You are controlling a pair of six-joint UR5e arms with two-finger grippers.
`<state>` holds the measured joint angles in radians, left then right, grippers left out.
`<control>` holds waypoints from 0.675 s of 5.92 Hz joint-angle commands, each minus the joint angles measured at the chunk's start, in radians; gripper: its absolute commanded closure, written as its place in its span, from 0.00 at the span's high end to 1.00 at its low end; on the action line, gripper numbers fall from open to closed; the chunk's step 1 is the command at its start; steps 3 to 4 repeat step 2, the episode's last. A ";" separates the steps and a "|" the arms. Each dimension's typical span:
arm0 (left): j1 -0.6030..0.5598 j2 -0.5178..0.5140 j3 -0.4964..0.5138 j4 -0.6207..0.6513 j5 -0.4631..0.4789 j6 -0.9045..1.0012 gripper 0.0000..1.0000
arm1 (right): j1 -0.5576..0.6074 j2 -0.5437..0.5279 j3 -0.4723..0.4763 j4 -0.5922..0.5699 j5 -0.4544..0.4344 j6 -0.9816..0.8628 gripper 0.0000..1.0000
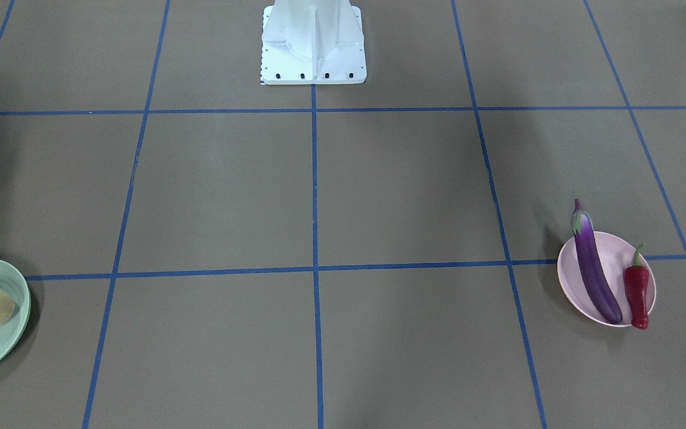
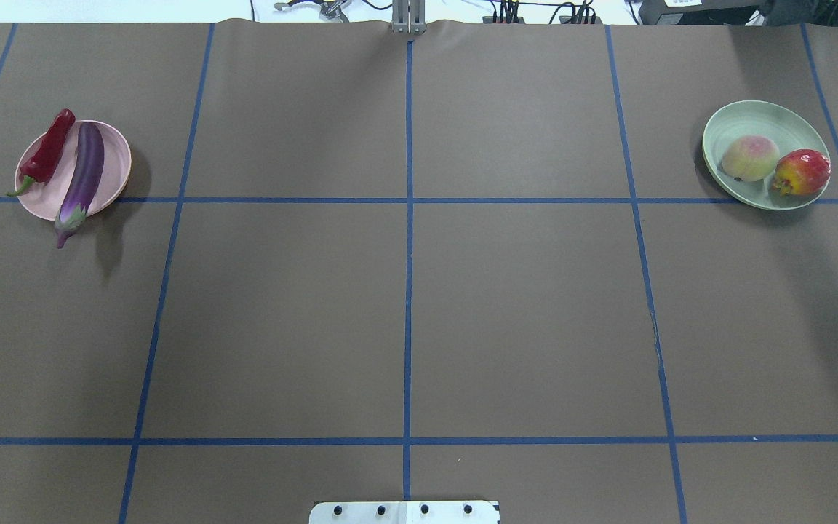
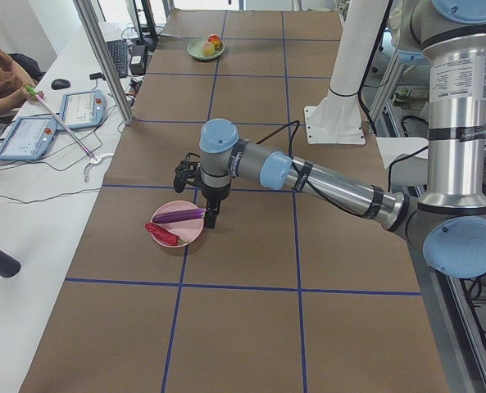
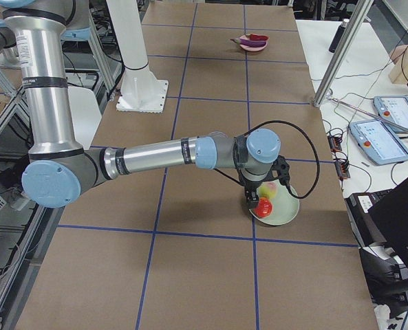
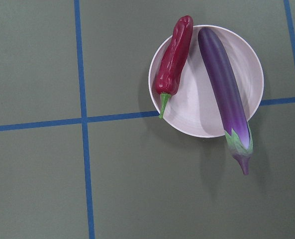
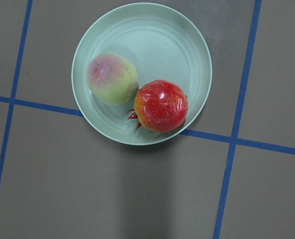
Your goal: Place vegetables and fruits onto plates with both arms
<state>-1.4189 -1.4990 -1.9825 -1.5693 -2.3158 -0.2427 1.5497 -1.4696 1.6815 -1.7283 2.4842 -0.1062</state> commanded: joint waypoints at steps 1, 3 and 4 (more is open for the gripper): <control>0.000 -0.009 -0.013 0.008 0.001 -0.003 1.00 | 0.001 0.002 0.007 -0.001 -0.001 0.006 1.00; 0.003 -0.013 0.013 0.000 0.007 -0.012 1.00 | 0.000 -0.003 0.010 0.001 -0.008 0.007 1.00; 0.003 -0.013 0.013 0.000 0.007 -0.012 1.00 | 0.000 -0.003 0.010 0.001 -0.008 0.007 1.00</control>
